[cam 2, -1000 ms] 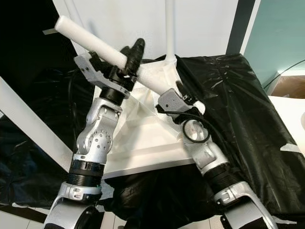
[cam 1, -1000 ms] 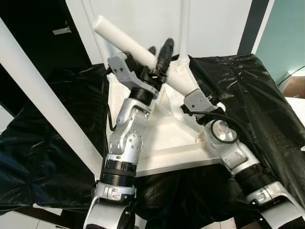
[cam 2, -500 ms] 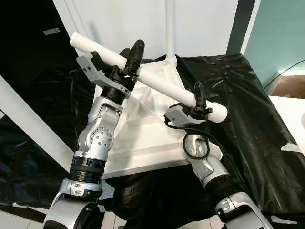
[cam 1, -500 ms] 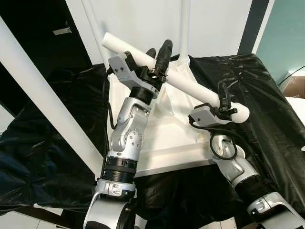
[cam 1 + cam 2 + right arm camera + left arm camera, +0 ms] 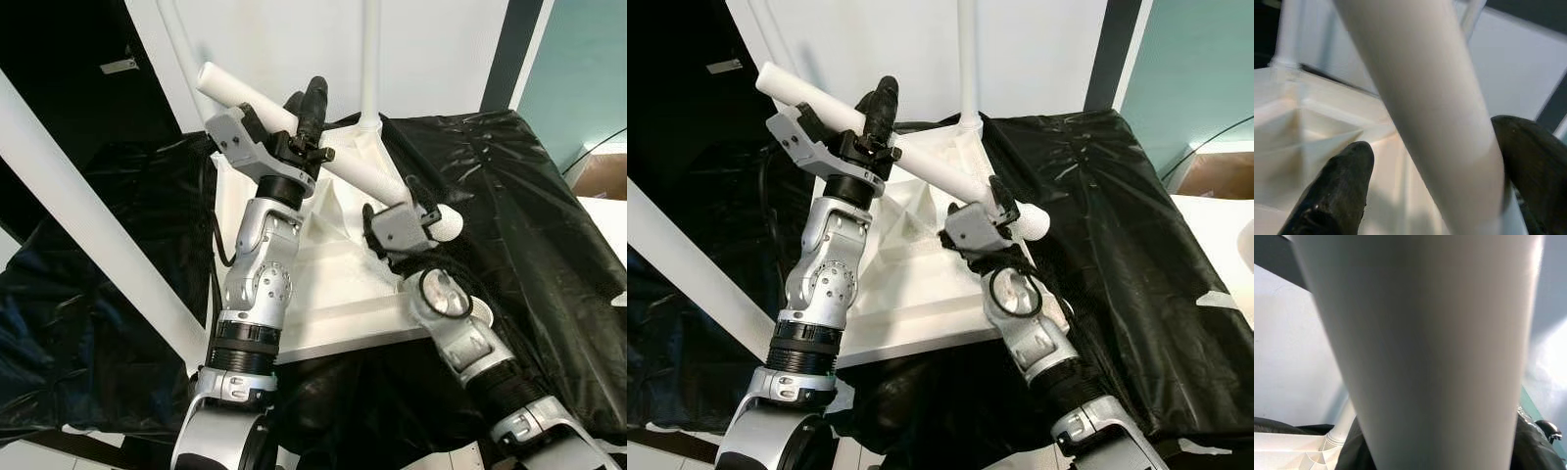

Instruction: Building children table

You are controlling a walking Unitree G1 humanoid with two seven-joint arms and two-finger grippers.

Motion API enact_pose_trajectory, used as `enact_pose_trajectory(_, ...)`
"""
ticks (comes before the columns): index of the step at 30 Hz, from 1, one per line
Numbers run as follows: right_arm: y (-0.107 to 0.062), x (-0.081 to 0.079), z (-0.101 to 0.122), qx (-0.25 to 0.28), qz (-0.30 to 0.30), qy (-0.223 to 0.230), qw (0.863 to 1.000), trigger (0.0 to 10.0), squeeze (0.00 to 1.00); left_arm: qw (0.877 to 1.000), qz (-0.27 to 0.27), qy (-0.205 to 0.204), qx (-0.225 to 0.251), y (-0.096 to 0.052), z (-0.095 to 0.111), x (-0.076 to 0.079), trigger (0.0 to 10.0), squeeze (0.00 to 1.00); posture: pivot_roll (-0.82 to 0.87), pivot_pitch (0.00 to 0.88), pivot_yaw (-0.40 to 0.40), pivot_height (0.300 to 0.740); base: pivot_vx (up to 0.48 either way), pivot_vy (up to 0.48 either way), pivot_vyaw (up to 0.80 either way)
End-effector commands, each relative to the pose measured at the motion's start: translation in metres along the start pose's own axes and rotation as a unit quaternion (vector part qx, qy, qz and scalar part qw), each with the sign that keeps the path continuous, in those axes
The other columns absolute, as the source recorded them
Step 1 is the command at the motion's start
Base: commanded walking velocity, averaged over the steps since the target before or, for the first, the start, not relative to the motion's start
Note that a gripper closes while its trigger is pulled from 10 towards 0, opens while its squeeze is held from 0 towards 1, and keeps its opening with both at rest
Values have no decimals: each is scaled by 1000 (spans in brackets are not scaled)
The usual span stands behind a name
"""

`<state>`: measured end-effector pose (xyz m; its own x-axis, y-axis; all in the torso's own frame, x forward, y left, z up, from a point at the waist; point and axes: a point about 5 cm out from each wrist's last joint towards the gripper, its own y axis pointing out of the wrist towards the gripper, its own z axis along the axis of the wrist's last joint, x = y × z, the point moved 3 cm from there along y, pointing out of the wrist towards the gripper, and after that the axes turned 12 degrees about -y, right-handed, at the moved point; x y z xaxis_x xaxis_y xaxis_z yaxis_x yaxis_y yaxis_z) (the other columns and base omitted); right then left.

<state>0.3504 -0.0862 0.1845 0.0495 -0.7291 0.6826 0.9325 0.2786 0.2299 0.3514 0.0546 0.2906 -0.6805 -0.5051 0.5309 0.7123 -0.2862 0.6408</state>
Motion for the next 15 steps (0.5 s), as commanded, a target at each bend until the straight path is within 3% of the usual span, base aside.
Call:
enact_pose_trajectory(1,-3,-8,-1,-14,56,22,998,10000,0,1000,-13,-4,9,6,3,7,0,0,-100,0,117,740,0,0,0)
enact_pose_trajectory(6,-2,15,-17,-20,93,-30,995,10000,0,999,-30,-21,7,8,5,11,0,0,-105,0,117,740,0,0,0)
enact_pose_trajectory(8,-1,16,-29,-30,115,-55,991,10000,0,999,-35,-25,5,8,4,12,0,0,-117,0,120,740,0,0,0)
enact_pose_trajectory(9,-1,14,-45,-47,158,-77,983,0,0,999,-40,-27,0,8,2,15,0,0,-112,0,121,740,0,0,0)
enact_pose_trajectory(15,0,9,-41,-41,195,-61,978,0,0,999,-44,-27,-10,8,-1,18,0,0,-99,0,116,740,0,0,0)
